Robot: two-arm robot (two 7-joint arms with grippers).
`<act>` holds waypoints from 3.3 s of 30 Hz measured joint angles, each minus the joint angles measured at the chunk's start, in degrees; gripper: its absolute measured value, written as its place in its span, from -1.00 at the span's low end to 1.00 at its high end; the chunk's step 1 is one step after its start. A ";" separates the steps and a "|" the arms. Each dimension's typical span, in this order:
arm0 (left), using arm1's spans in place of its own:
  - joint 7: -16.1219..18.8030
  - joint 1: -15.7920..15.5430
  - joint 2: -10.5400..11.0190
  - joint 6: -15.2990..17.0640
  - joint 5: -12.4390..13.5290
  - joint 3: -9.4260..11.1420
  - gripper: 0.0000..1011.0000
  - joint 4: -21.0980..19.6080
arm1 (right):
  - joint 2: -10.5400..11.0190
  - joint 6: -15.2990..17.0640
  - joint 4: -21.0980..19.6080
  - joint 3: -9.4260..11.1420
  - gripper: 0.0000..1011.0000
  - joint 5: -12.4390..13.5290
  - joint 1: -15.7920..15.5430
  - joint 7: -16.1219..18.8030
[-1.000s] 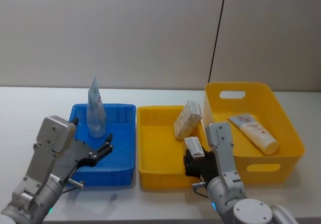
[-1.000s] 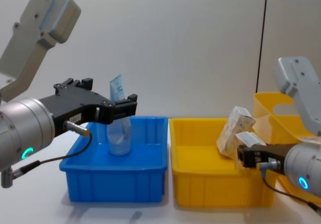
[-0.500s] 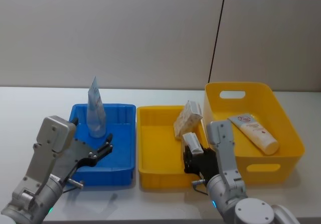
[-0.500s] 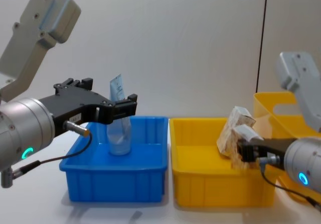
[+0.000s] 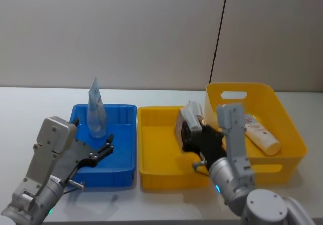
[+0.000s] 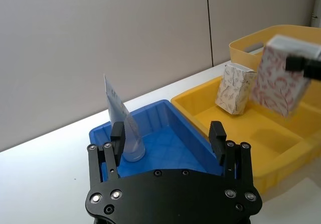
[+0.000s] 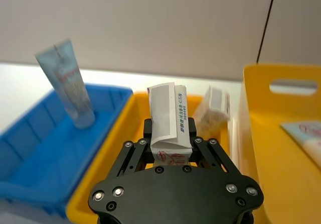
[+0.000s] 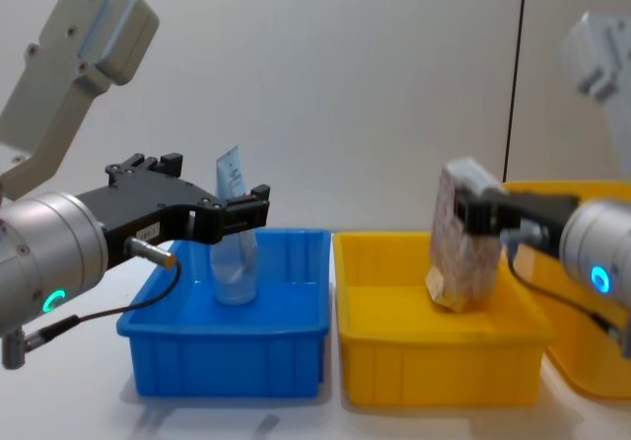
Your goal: Bimanual collaborative sorting of washing and personal care products
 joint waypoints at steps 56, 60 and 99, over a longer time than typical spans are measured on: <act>0.00 0.00 0.00 0.00 0.00 0.00 0.98 0.00 | 1.45 2.44 -12.42 15.74 -0.39 -1.96 -1.84 -5.66; 0.00 0.00 0.00 0.00 0.00 0.00 0.98 0.00 | 1.81 5.26 -11.59 15.82 -0.39 -2.63 -2.11 -5.77; 0.00 0.00 0.00 0.00 0.00 0.00 0.98 0.00 | 2.14 16.13 2.41 12.91 0.75 -7.80 1.99 -6.72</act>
